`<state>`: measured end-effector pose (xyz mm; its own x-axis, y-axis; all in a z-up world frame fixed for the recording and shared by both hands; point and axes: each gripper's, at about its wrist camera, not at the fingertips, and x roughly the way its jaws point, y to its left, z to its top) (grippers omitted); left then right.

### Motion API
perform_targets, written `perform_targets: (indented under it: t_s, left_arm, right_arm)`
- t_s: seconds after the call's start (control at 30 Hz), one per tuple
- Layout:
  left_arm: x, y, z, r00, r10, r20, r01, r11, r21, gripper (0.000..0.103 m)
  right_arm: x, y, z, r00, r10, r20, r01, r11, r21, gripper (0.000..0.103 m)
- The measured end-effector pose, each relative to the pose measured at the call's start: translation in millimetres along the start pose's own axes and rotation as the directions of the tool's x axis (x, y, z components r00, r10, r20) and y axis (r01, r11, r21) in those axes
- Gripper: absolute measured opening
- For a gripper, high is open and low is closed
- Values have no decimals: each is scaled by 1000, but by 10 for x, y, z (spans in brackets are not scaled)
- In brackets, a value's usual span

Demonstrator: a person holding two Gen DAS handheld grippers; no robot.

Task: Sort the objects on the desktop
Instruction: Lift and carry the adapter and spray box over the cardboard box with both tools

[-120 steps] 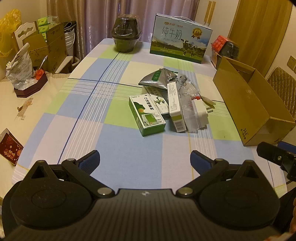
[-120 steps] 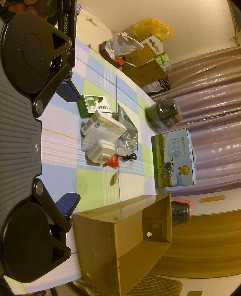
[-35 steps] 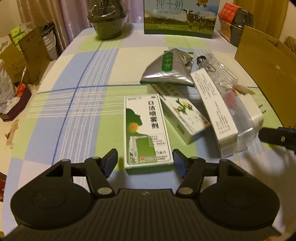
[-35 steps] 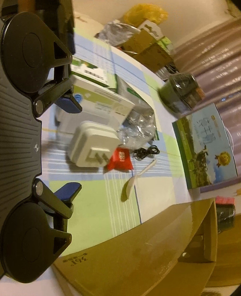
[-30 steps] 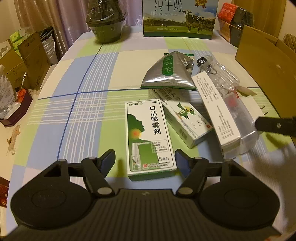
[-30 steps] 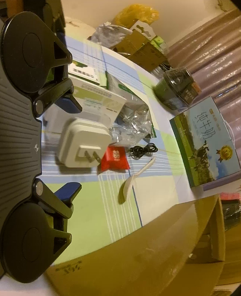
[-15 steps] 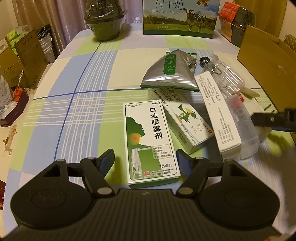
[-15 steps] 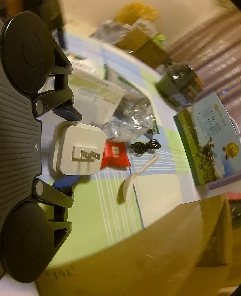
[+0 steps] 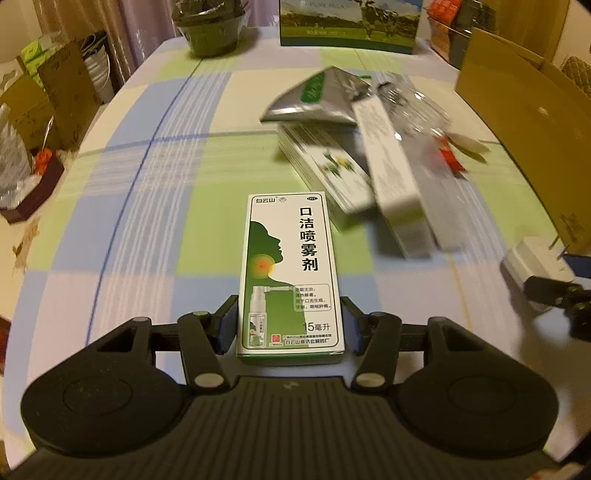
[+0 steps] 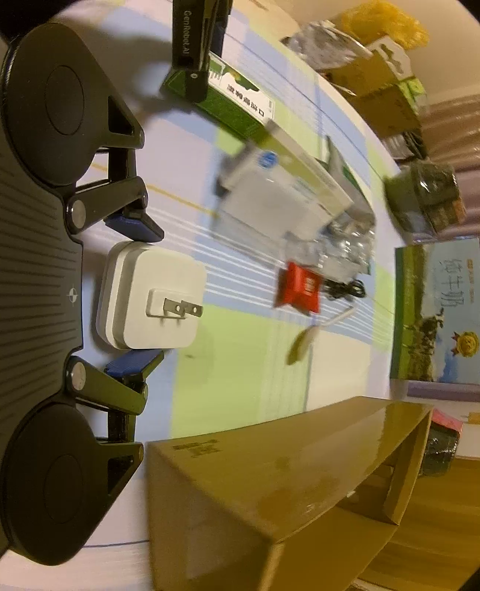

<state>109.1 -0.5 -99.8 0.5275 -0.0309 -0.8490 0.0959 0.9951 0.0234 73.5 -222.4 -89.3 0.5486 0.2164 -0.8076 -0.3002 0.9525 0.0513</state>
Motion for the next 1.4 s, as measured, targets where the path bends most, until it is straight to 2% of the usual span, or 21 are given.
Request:
perform_targets:
  t_s: [0.03, 0.07, 0.1, 0.33, 0.7, 0.77, 0.8, 0.83, 0.97, 1.4]
  left_arm:
    - [-38, -25, -48, 1000, -1, 4, 1, 1000, -3, 54]
    - [-65, -51, -82, 1000, 4, 12, -4, 1000, 1, 65]
    - [-78, -75, -98, 1000, 17, 23, -17, 1000, 6, 68]
    - [13, -101, 18, 998, 26, 60, -27, 999, 26, 69]
    - [173, -44, 74, 998, 25, 59, -27, 999, 28, 65]
    - [187, -37, 74, 998, 19, 54, -20, 999, 28, 57]
    - [194, -34, 72, 999, 12, 50, -13, 1000, 26, 56]
    - [192, -34, 67, 999, 6, 49, -7, 1000, 25, 52]
    - [180, -50, 49, 999, 1, 53, -3, 999, 40, 51]
    - [-382, -94, -23, 994, -8, 112, 8, 1000, -6, 51]
  right_arm:
    - [-30, 11, -29, 1000, -4, 9, 4, 1000, -1, 60]
    - [-52, 17, -47, 1000, -3, 20, 3, 1000, -3, 60]
    - [-55, 24, -50, 1000, -2, 27, 2, 1000, -1, 61]
    - [14, 27, -71, 999, -12, 31, 12, 1000, -16, 70]
    - [200, 46, -113, 1000, 0, 5, 1, 997, -72, 69]
    - [205, 50, -127, 1000, 4, 6, -3, 997, -76, 68]
    - [208, 52, -135, 1000, 6, 6, -5, 997, -78, 62]
    - [211, 51, -138, 1000, 11, 8, -11, 997, -77, 62]
    - [178, 55, -148, 1000, 12, 12, -11, 997, -70, 62]
    - [-338, 53, -13, 992, 7, 128, -2, 999, -35, 61]
